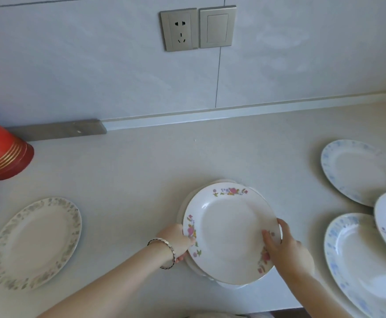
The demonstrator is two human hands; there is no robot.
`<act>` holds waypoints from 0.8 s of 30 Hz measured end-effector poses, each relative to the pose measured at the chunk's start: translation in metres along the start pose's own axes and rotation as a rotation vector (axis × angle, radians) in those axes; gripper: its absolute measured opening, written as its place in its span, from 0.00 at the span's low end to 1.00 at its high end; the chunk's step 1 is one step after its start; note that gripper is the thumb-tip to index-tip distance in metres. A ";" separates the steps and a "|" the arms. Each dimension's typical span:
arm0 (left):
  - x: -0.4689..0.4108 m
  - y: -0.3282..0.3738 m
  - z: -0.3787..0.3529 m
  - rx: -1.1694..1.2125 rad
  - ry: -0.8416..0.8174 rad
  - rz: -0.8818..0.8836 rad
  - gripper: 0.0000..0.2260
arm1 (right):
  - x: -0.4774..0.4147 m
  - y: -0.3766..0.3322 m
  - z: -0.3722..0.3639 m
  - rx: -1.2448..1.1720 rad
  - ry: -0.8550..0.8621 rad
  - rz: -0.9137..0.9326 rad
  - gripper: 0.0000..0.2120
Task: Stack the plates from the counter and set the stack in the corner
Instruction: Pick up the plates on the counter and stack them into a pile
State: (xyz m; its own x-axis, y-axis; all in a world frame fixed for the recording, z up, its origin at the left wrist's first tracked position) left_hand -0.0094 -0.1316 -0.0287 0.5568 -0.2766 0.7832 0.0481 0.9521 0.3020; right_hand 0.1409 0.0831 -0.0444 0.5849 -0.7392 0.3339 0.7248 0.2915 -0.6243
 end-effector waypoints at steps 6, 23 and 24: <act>0.005 0.007 0.001 -0.292 0.113 -0.057 0.17 | 0.002 -0.006 0.003 0.163 0.011 0.039 0.22; -0.005 0.016 -0.029 0.577 0.248 -0.142 0.34 | -0.007 -0.010 -0.025 -0.293 -0.027 -0.057 0.26; -0.008 0.012 -0.030 0.612 0.232 -0.120 0.31 | -0.008 -0.011 -0.025 -0.261 -0.027 -0.064 0.26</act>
State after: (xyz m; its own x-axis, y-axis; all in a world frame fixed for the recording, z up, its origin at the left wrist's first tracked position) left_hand 0.0111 -0.1141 -0.0477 0.7441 -0.2755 0.6087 -0.3211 0.6515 0.6873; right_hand 0.1194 0.0705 -0.0579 0.5533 -0.7333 0.3951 0.6443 0.0761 -0.7609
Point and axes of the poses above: each hand's wrist, its own x-axis away from the middle knuckle, its own z-axis out of the back of the hand, y = z × x, the point moved 3 cm from there along -x, towards the middle knuckle, and after that the axes turned 13 degrees about -x, right-handed, at the moved point
